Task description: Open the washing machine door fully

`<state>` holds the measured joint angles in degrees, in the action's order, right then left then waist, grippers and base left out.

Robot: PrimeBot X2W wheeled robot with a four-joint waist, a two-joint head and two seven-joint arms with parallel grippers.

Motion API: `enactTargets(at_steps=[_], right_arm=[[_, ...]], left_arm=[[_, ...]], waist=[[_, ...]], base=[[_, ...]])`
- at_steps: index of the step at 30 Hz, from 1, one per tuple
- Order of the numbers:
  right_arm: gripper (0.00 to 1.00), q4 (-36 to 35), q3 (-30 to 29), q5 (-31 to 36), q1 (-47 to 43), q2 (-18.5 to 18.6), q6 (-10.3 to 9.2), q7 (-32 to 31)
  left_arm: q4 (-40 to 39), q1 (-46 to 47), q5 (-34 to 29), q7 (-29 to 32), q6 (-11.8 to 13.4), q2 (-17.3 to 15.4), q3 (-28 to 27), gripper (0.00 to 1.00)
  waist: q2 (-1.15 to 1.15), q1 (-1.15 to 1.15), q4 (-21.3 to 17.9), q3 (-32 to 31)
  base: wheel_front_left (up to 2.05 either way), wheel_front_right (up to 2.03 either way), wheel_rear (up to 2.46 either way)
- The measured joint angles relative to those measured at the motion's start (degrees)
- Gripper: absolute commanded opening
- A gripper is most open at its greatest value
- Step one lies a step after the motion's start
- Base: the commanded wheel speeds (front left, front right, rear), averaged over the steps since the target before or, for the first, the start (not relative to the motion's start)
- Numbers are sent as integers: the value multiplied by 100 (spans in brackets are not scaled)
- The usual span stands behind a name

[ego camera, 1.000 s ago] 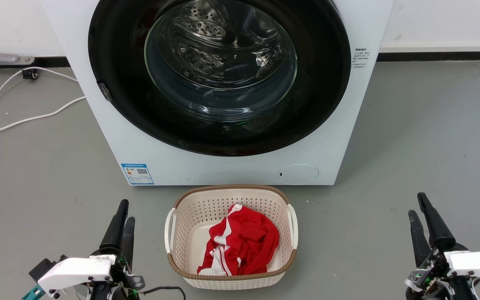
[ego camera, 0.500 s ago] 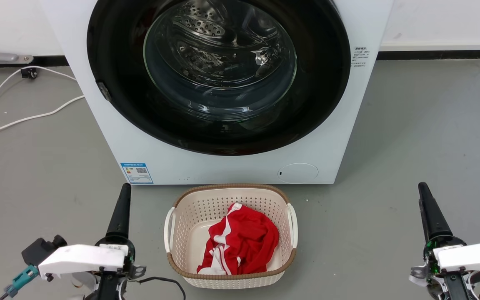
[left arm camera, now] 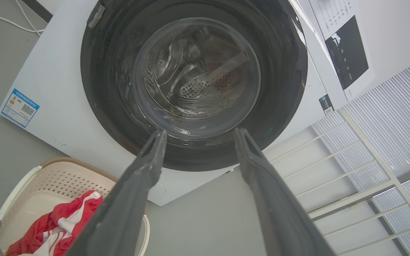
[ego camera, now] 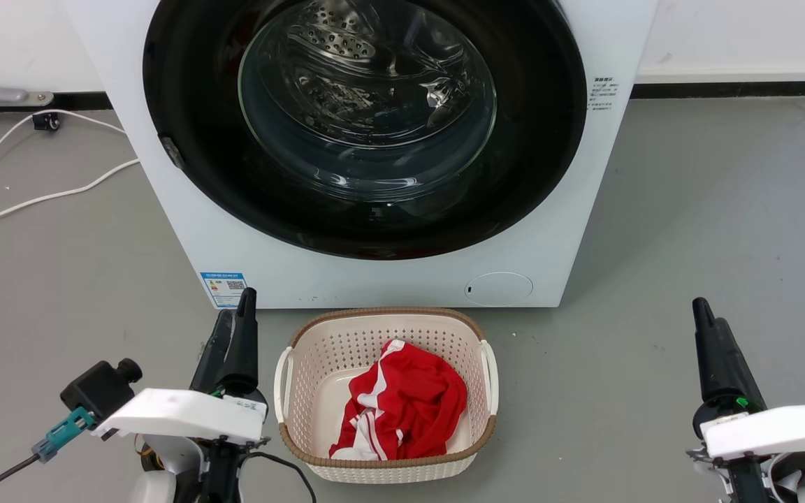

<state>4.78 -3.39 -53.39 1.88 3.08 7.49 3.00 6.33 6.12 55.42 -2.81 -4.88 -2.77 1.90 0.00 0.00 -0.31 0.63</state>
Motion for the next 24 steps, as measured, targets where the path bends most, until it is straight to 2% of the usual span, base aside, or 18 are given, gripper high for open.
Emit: enactTargets(at_steps=[9,24], right_arm=[[100,-105,73,994,-95,-2,0,154],[100,-302,162,2202,-200,-4,0,252]], left_arm=[[-93,-1,-922,-167,181,-1,156,100],[-122,-12,-2061,-428,368,-24,238,100]], waist=[[0,0,-5,1],[0,0,-1,4]], base=[[0,0,0],[0,0,0]])
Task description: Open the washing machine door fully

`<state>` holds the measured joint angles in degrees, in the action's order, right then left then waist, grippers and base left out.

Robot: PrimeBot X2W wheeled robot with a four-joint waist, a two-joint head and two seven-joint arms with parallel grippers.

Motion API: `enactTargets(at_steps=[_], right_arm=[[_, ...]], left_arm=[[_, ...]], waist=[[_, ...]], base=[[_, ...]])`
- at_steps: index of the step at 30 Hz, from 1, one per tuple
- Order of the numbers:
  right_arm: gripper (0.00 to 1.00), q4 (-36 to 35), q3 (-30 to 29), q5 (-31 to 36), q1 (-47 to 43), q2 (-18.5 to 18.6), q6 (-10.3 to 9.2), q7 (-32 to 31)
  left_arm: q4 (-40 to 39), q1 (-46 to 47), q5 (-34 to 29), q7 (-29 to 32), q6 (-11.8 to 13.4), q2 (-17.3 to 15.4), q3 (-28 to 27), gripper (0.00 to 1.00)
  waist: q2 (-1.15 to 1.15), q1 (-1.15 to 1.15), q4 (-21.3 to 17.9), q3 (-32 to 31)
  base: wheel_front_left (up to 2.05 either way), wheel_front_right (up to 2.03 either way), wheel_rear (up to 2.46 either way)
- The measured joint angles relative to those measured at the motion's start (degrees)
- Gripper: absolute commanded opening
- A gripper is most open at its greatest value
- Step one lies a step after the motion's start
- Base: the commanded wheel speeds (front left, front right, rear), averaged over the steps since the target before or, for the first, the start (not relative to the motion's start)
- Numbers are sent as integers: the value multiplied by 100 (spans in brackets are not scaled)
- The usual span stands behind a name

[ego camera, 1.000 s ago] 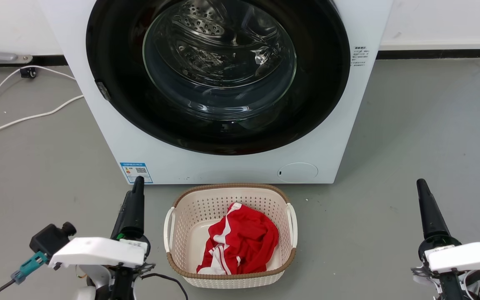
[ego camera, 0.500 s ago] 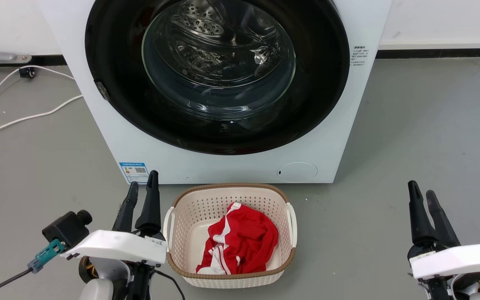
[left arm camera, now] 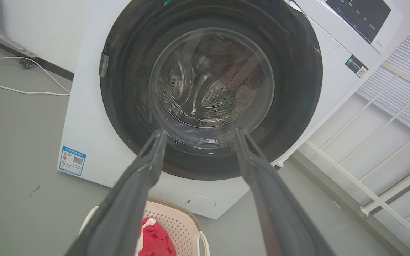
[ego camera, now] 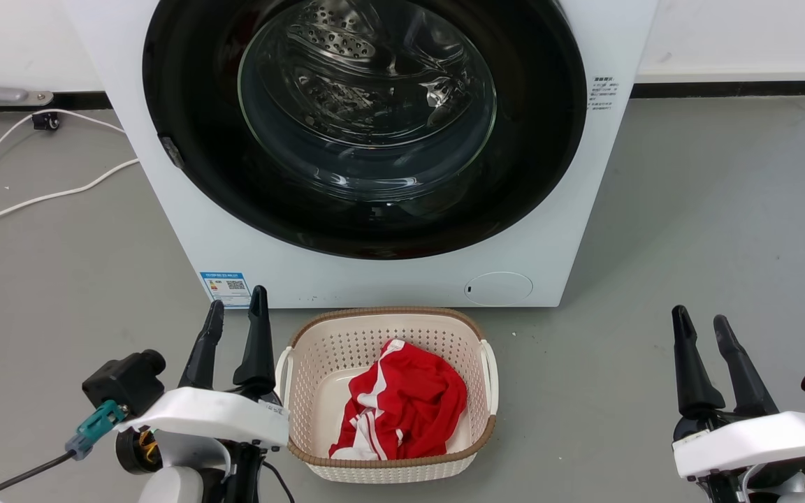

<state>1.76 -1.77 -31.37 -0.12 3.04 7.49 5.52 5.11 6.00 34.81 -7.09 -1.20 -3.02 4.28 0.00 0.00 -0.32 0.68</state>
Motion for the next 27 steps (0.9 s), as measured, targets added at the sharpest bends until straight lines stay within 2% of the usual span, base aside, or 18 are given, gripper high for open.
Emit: enactTargets(at_steps=[27], right_arm=[[100,-367,41,1624,-148,-1,1,58]], left_arm=[[16,0,-1505,-376,230,-14,126,100]], waist=[[0,0,-26,22]], base=[[0,0,0]])
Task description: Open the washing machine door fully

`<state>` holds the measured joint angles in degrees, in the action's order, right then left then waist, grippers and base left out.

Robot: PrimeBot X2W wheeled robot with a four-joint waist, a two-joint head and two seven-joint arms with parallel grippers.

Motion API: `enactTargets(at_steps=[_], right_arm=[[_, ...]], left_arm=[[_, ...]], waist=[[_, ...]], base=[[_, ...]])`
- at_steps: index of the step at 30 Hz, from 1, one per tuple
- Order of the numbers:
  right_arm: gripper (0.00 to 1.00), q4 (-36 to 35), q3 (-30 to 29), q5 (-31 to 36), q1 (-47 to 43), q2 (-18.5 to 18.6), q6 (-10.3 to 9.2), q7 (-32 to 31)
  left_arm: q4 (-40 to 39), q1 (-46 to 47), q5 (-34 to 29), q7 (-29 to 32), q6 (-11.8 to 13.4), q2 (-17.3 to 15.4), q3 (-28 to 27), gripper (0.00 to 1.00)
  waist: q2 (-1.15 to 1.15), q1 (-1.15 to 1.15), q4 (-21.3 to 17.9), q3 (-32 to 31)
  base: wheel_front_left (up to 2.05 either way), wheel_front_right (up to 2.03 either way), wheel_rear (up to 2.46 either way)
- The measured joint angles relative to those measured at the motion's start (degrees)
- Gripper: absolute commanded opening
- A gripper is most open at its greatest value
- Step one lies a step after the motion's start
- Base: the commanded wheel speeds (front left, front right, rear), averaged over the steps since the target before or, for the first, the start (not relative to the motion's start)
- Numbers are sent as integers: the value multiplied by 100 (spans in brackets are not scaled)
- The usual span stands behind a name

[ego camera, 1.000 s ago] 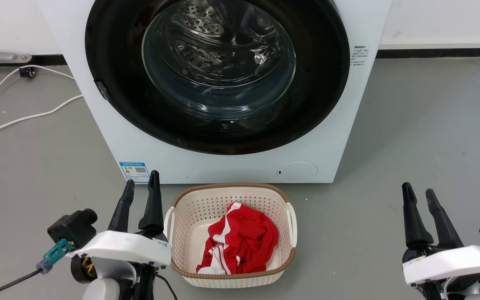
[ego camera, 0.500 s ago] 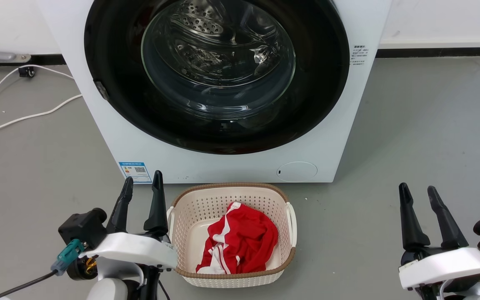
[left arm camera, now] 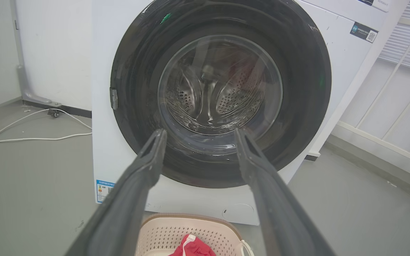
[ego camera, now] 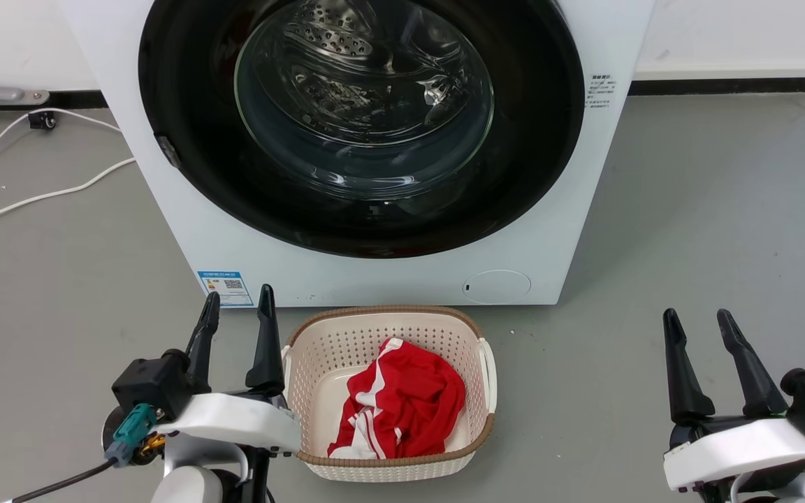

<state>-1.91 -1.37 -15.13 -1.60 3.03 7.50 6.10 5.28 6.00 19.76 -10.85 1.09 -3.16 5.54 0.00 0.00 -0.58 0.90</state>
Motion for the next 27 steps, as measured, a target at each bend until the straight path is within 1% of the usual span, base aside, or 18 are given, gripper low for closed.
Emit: enactTargets(at_steps=[15,27], right_arm=[[100,-111,-19,688,-72,-1,0,44],[100,-177,-38,1131,-98,-2,0,70]], left_arm=[[14,-1,-690,-191,94,4,57,100],[71,2,-1154,-311,114,12,121,100]], waist=[[0,0,-8,20],[0,0,-3,42]], base=[[0,0,0],[0,0,0]])
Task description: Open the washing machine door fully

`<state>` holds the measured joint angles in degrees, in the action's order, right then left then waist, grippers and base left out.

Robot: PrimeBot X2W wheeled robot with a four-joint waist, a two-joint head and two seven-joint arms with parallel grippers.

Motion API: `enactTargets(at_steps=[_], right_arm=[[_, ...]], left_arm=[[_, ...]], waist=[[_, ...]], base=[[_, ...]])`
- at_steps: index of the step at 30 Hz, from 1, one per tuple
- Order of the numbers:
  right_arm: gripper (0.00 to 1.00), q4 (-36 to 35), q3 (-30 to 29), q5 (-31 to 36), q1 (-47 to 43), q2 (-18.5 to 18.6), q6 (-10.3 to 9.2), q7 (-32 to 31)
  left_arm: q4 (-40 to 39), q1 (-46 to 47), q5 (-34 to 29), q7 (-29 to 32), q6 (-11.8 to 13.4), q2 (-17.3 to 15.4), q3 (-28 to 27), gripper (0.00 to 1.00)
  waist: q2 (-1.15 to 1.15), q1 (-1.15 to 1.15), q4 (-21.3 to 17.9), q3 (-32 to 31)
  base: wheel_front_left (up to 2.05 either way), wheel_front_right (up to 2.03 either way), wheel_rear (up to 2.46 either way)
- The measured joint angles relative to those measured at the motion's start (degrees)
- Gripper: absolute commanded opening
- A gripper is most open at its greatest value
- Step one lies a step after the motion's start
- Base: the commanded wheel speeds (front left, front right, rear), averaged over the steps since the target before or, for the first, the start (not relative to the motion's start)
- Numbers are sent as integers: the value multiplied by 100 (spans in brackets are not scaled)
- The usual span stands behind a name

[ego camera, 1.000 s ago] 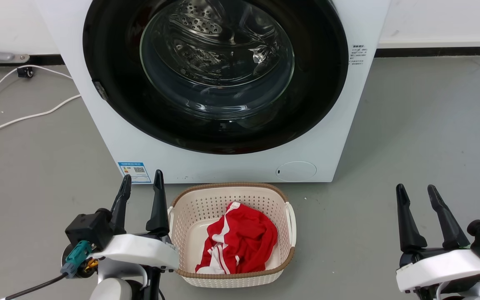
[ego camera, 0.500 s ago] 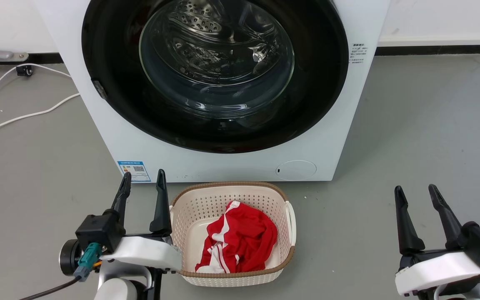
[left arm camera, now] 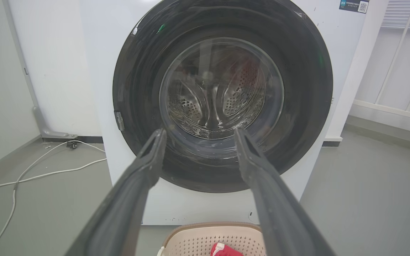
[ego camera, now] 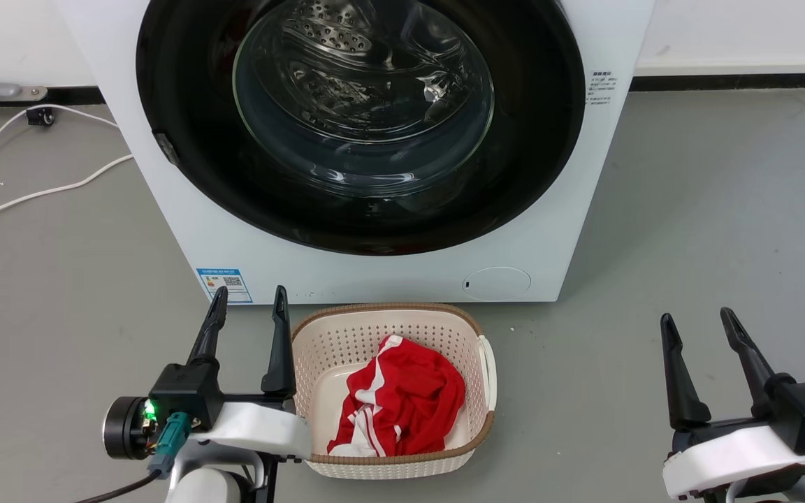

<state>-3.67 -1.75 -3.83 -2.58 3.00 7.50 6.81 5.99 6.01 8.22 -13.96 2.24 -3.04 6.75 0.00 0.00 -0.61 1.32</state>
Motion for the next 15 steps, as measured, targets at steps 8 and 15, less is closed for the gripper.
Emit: enactTargets(at_steps=[8,15], right_arm=[[100,-35,-11,255,-11,0,0,25],[100,-45,-10,331,-12,-1,1,32]], left_arm=[[29,4,-250,-86,31,4,31,100],[82,9,-334,-111,32,7,32,100]], waist=[[0,0,-10,14],[0,0,-13,33]], base=[[0,0,0],[0,0,0]])
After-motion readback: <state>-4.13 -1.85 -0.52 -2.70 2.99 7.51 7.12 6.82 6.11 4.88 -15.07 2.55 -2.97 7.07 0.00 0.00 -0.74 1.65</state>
